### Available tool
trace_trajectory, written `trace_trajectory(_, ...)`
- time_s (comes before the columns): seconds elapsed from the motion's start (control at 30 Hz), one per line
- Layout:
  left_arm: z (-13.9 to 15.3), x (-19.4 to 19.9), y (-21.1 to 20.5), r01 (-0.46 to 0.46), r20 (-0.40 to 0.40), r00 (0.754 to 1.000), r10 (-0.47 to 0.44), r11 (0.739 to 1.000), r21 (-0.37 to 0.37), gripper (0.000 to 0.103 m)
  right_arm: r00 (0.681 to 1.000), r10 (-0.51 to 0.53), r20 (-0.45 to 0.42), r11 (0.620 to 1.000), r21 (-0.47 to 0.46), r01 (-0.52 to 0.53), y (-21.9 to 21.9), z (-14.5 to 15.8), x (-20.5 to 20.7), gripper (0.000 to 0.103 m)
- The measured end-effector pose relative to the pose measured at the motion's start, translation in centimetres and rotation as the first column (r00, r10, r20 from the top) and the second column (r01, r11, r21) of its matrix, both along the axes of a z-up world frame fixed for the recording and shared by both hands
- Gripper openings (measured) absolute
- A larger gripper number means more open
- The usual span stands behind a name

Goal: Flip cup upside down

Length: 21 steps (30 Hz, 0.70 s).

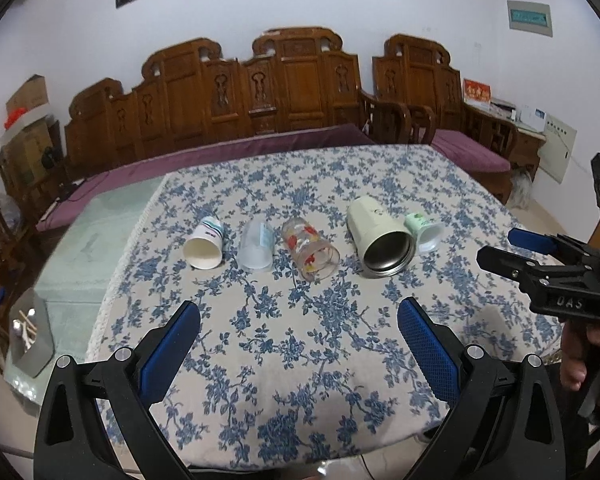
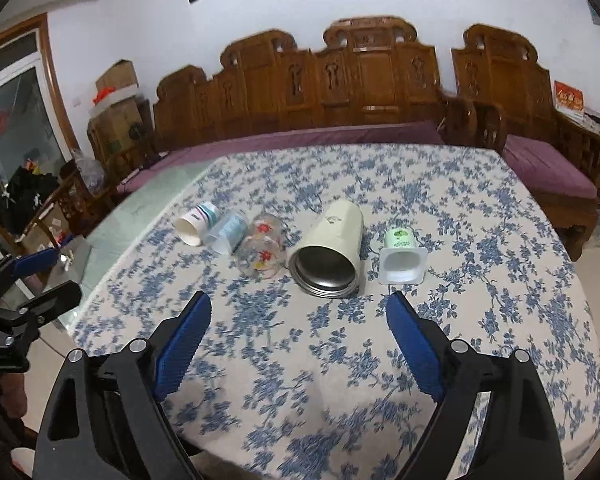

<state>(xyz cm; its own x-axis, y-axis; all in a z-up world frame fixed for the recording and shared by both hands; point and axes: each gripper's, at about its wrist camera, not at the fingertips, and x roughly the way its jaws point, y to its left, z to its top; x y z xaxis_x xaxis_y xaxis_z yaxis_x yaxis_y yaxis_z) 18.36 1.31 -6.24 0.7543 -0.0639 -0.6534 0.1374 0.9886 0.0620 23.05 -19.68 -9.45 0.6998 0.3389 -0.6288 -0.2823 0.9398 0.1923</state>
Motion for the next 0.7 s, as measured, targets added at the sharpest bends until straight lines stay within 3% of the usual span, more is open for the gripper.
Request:
trace_trajectory(0.2, -2.5, 3.9, 0.6, 0.007, -0.066, 0.998, -0.007, 1.000, 0.001, 0.095, 0.998, 0.009, -0.070, 0.999, -0.035, -0.011, 0.2, -2.4, 5.3, 0.089)
trace_trajectory(0.53, -5.0, 8.8, 1.7, 0.020, -0.124, 0.992, -0.020, 1.000, -0.001, 0.095, 0.988, 0.037, -0.149, 0.996, -0.073, -0.048, 2.1, -3.6, 14.4, 0.086)
trace_trajectory(0.7, -6.0, 10.3, 2.5, 0.027, -0.152, 0.988, -0.028, 1.000, -0.014, 0.095, 0.968, 0.038, -0.249, 0.992, -0.106, -0.067, 3.3, -5.3, 19.6, 0.086)
